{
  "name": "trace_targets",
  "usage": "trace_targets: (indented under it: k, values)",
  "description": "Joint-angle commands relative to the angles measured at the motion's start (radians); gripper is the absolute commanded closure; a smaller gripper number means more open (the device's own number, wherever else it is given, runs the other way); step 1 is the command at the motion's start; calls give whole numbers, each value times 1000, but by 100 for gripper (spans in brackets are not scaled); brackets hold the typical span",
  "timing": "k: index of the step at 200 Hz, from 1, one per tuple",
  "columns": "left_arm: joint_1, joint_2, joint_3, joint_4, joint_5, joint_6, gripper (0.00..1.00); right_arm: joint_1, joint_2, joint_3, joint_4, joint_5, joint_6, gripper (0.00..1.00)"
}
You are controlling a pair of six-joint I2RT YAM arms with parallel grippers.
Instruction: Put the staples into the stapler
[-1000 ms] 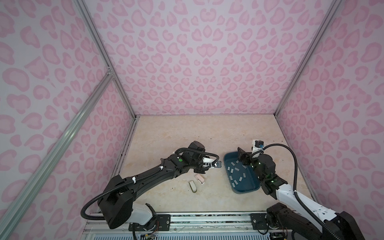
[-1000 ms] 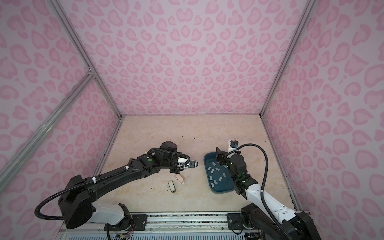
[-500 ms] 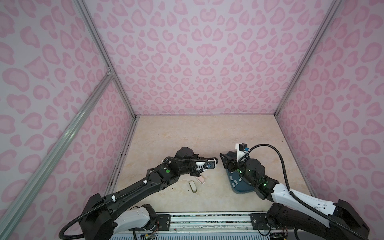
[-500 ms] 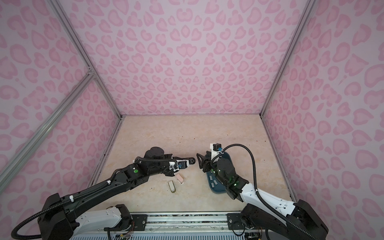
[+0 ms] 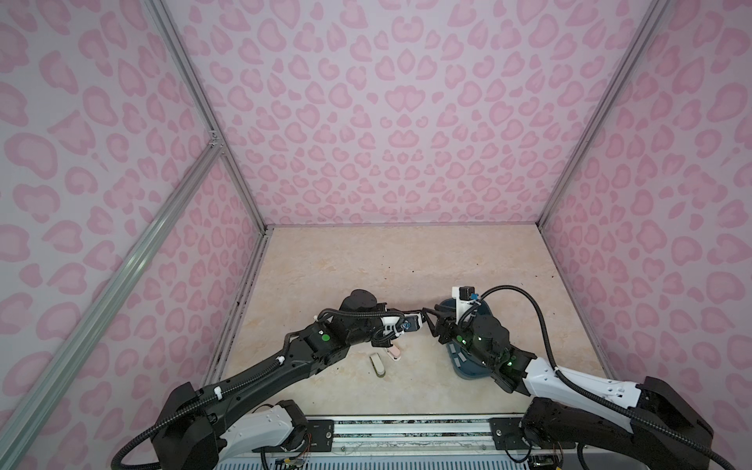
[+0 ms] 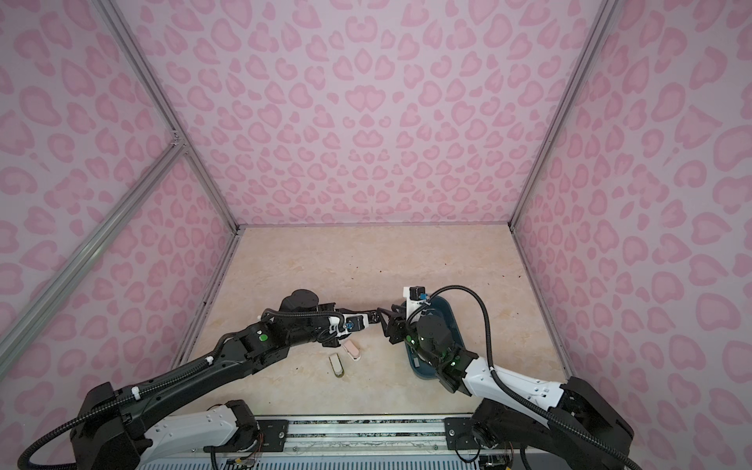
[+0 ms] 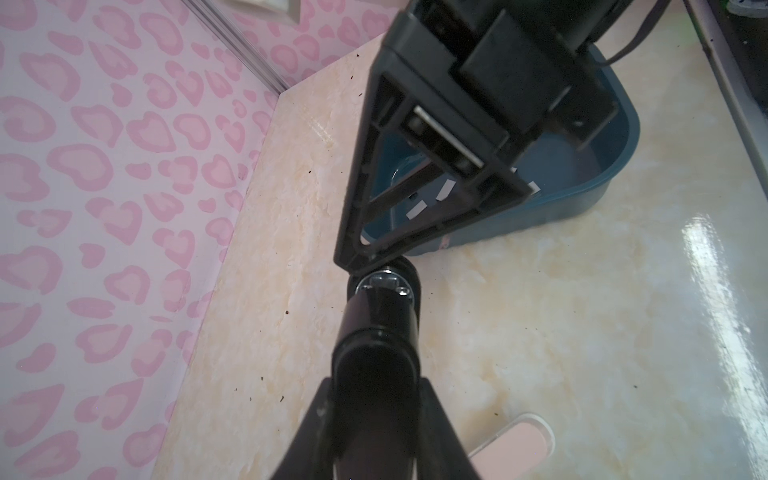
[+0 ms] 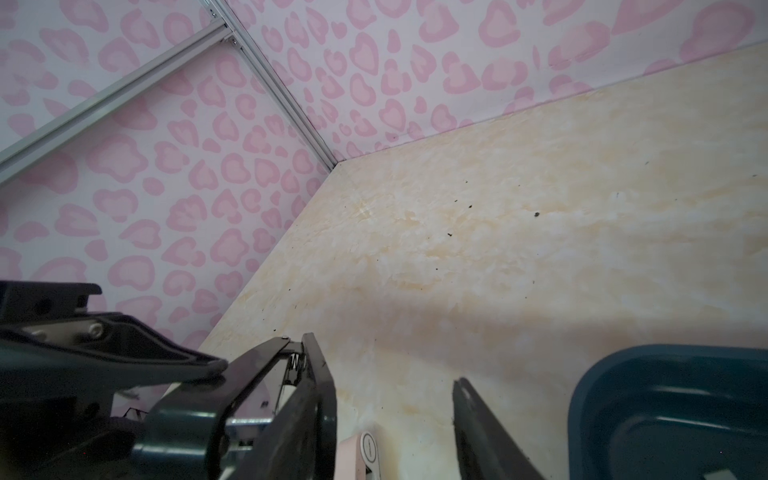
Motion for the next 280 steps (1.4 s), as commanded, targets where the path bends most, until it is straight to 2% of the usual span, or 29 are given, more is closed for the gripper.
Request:
trace_targets:
  k: [1, 37, 59, 106, 136, 147, 158, 168, 218, 225, 280]
  values:
    - [2, -10, 14, 88, -8, -1, 97, 24, 12, -1, 35, -4, 16, 47]
    - [2, -12, 15, 91, -7, -3, 97, 38, 50, -1, 68, -3, 49, 52]
    - [2, -11, 20, 94, 2, -4, 97, 39, 73, -5, 92, -1, 77, 60]
    - [2, -16, 4, 68, 100, 47, 97, 39, 94, -7, 151, -15, 120, 72]
    - [2, -15, 6, 55, 130, 59, 96, 39, 113, -9, 179, -25, 139, 95]
    - [2, -8, 10, 55, 132, 53, 87, 41, 121, -8, 193, -38, 149, 100]
    - [2, 2, 19, 54, 137, 47, 76, 41, 127, -10, 213, -52, 160, 100]
    - [3, 14, 28, 48, 146, 47, 72, 43, 134, -12, 230, -57, 165, 100]
    - [4, 78, 51, 70, 140, 30, 65, 47, 157, -35, 316, -79, 209, 100]
    - [5, 86, 54, 69, 144, 30, 60, 47, 157, -39, 323, -79, 212, 100]
    - [9, 117, 53, 72, 160, 9, 58, 46, 115, -79, 335, -32, 224, 100]
